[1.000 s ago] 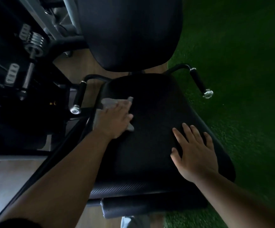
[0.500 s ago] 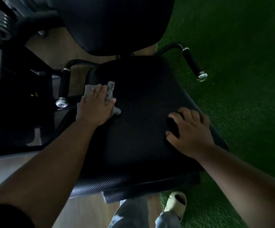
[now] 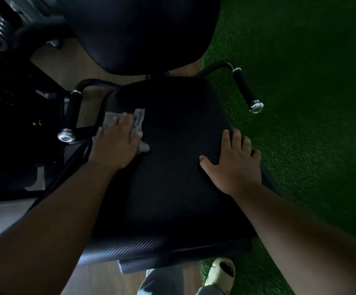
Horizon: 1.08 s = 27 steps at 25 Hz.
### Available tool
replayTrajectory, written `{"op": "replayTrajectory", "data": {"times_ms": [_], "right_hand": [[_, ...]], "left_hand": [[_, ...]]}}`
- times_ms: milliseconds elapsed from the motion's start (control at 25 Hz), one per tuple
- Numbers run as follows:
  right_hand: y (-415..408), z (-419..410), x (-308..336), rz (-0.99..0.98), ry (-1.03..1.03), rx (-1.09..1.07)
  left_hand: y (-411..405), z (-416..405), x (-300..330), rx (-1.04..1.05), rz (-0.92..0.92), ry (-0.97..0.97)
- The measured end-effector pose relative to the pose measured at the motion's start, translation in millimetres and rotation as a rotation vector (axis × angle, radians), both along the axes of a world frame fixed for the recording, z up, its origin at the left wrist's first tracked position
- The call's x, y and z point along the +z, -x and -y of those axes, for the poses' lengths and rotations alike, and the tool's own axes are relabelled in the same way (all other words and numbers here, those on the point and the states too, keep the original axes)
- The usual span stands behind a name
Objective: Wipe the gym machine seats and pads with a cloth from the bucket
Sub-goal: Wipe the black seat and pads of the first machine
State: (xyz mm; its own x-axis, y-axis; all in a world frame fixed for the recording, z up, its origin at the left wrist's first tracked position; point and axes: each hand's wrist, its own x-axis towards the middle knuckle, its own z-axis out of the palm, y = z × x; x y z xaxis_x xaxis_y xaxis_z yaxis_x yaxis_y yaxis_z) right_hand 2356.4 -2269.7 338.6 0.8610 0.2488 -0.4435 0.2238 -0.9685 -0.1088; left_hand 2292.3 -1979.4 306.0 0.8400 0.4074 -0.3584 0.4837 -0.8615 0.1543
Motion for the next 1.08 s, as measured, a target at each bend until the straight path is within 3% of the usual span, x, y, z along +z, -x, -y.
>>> {"op": "replayTrajectory", "data": {"times_ms": [80,160,320,440,560,640,720,800,880,920,1000,1040,1080], "right_hand": [[0,1,-1,-0.01,-0.01,0.007],[-3,1,-2,-0.013,-0.032,0.006],[-7,7,3,-0.05,-0.133,-0.034],[-8,9,6,-0.062,-0.208,-0.069],[-8,8,0,-0.046,-0.232,-0.081],[-9,10,-2,-0.03,-0.237,-0.09],[-9,11,-4,0.001,-0.358,-0.156],[-12,12,1,-0.025,-0.621,-0.362],[-14,15,13,-0.059,-0.923,-0.643],[-11,16,20,0.01,-0.962,-0.693],[-6,2,38,0.14,-0.702,-0.393],[-4,-14,39,0.122,-0.468,-0.131],[-3,-33,35,0.034,-0.256,0.051]], "left_hand": [[-57,18,2,0.041,-0.014,0.049],[-80,64,20,-0.131,0.002,0.052],[11,142,48,-0.511,0.069,0.067],[45,96,40,-0.449,0.01,0.094],[-15,58,16,-0.182,-0.005,0.101],[-54,75,13,-0.091,-0.032,0.114],[-73,117,9,-0.18,-0.016,0.214],[-63,162,29,-0.252,-0.038,0.437],[-39,159,62,-0.103,0.075,0.873],[-28,139,73,-0.007,0.18,0.911],[-2,79,73,0.143,0.363,0.665],[10,44,64,0.271,0.345,0.561],[25,13,52,0.286,0.208,0.333]]}}
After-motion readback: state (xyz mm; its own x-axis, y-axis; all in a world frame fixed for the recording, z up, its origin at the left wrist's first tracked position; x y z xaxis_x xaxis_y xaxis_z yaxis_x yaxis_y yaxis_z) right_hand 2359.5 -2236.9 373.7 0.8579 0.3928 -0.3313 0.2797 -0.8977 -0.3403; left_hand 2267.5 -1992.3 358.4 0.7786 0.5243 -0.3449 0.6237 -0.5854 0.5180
